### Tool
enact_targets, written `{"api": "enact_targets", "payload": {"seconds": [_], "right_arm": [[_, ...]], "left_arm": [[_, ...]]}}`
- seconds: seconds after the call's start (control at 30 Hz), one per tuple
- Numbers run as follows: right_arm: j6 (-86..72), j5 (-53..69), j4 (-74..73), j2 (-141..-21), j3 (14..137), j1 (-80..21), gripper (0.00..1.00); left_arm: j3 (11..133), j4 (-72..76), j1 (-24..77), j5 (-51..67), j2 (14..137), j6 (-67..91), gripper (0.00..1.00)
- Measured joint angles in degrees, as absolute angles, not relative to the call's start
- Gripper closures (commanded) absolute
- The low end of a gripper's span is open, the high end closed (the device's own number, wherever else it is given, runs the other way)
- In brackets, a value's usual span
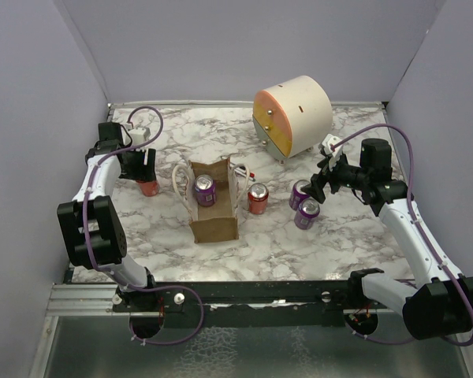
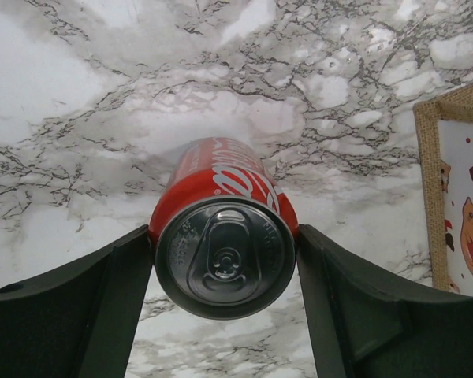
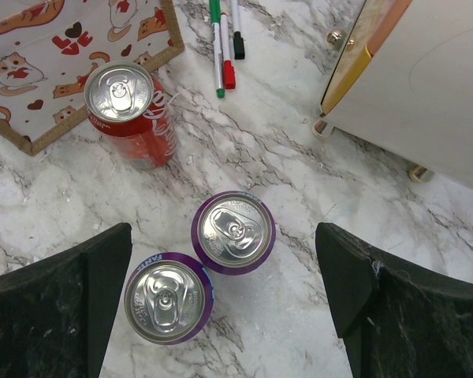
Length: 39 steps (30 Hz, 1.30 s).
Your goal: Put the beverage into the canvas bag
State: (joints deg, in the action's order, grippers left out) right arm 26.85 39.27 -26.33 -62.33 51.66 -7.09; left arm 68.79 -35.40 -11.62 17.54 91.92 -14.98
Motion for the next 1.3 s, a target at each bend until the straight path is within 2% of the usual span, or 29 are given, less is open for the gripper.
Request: {"api": "enact_targets", "payload": {"seconds": [0.53, 0.7, 1.03, 1.3], "right_arm": [[26.85, 39.2, -26.35, -62.33, 51.57, -7.09, 0.01], [26.85, 39.2, -26.33, -62.33, 51.57, -7.09, 0.01], [26.85, 39.22, -26.35, -62.33, 51.57, -7.09, 0.01], [26.85, 39.22, -26.35, -62.33, 51.57, -7.09, 0.01]], "left_arm": [[69.06, -37.01, -11.62, 17.69, 90.04, -16.82, 0.89], [72.99, -41.39, -11.33, 19.27, 87.26, -17.76, 1.0], [88.92, -45.89, -2.61, 23.2, 79.72, -18.13, 1.0], [92.9, -46.92, 7.33, 32.95, 76.6, -18.5, 1.0]]}}
